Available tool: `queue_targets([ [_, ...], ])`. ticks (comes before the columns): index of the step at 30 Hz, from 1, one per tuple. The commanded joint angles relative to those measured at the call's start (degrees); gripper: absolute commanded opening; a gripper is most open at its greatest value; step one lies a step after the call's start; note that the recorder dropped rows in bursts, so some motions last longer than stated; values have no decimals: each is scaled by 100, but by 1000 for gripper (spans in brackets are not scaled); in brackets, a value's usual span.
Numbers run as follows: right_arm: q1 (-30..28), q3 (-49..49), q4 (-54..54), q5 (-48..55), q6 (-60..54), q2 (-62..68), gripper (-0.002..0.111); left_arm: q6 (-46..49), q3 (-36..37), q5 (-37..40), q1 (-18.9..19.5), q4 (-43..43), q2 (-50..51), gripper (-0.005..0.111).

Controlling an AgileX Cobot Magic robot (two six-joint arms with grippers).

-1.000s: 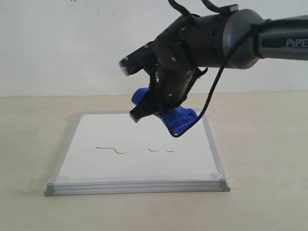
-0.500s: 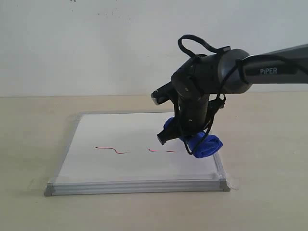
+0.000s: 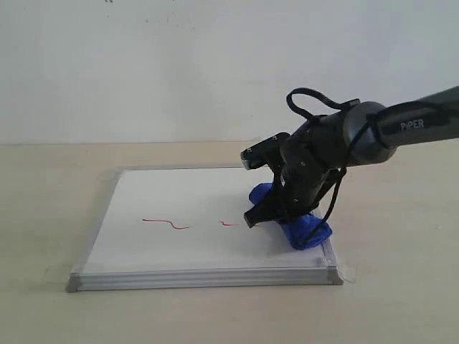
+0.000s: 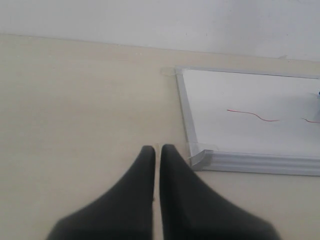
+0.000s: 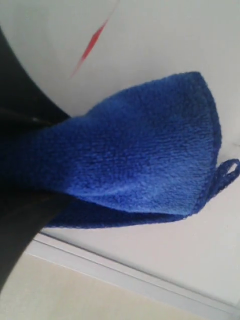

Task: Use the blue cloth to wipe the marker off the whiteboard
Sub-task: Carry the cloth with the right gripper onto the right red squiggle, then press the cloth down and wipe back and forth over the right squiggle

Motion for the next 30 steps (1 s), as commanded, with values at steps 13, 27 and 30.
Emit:
queue_targets([
  [13,1448,-135,410,153,-1198,363,0,-44,-7,-12,-29,-52,-12,4],
  [27,122,-135,-187,650,-225,386,0,-44,-7,-12,-29,-52,-12,4],
  [30,282,-135,199,653,-462,386,0,-44,-7,-12,-29,-52,-12,4],
])
